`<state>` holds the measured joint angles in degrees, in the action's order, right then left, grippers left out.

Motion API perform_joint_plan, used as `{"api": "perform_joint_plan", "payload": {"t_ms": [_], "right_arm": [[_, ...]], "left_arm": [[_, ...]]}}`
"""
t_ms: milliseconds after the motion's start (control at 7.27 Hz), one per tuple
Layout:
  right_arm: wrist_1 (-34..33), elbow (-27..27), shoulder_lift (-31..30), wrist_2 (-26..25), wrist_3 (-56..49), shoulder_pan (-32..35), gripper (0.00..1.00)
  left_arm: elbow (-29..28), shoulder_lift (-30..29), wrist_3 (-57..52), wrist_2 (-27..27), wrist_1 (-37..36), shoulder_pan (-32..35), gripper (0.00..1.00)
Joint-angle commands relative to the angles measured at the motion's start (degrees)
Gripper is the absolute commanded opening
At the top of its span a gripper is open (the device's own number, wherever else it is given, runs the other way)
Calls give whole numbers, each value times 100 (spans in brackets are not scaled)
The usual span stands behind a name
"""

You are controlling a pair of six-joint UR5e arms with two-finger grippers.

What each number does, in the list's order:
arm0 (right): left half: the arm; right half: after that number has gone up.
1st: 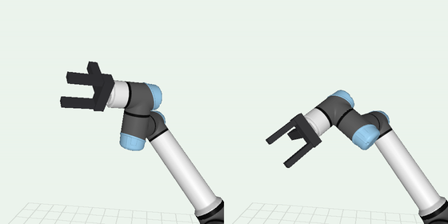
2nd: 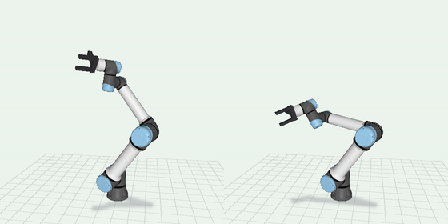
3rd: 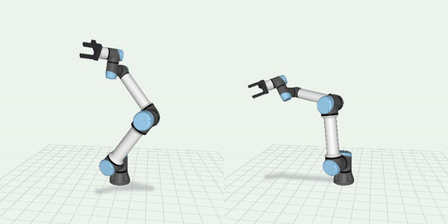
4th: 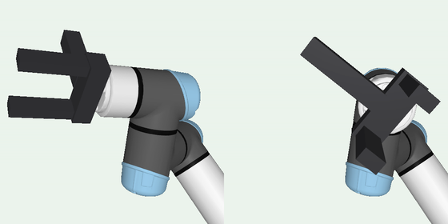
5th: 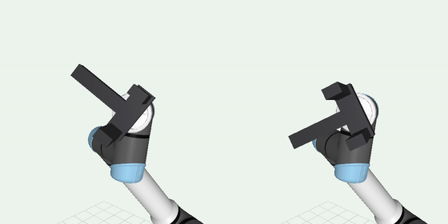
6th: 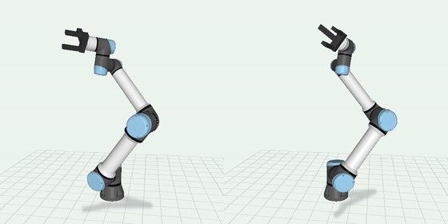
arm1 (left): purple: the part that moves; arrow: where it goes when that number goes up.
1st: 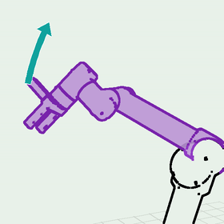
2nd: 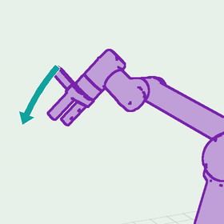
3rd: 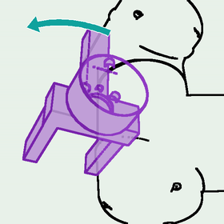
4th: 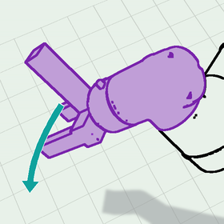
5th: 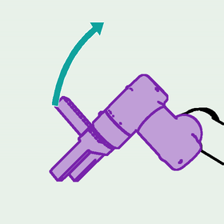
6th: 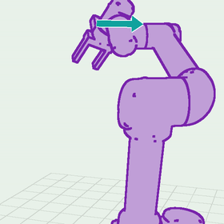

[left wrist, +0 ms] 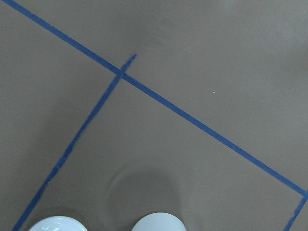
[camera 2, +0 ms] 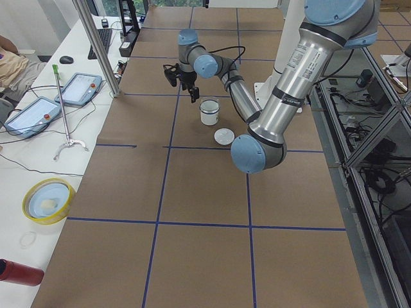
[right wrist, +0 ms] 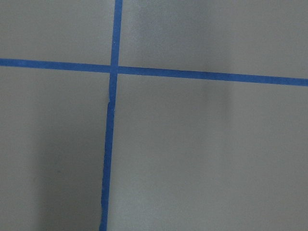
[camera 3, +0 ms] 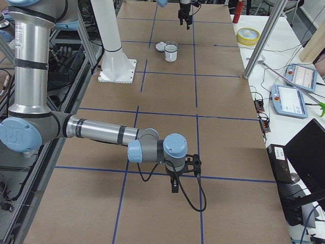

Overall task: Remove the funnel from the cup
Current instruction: 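Reach the left gripper down to the glass funnel in the mug and grasp it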

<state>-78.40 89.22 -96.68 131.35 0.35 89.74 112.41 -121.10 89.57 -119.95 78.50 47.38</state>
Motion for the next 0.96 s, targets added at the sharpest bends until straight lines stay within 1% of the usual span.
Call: {"api": "perform_joint_plan", "payload": {"t_ms": [0, 138, 275, 412, 550, 688, 825], "right_arm": [[0, -1, 0, 5, 0, 0, 100], [0, 7, 0, -4, 0, 0, 100], [0, 7, 0, 5, 0, 0, 100], [0, -1, 0, 5, 0, 0, 100], [0, -1, 0, 5, 0, 0, 100], [0, 7, 0, 5, 0, 0, 100], [0, 7, 0, 5, 0, 0, 100]], "left_arm": [[-306, -335, 183, 366, -89, -605, 98], [-316, -344, 471, 480, -89, -946, 96], [-464, -362, 552, 507, -63, -1054, 94], [-744, -510, 553, 516, -37, -1090, 93], [-938, -572, 570, 569, 7, -1273, 90], [-958, -599, 579, 587, 94, -1301, 87], [-1036, -617, 579, 622, 148, -1336, 86]]}}
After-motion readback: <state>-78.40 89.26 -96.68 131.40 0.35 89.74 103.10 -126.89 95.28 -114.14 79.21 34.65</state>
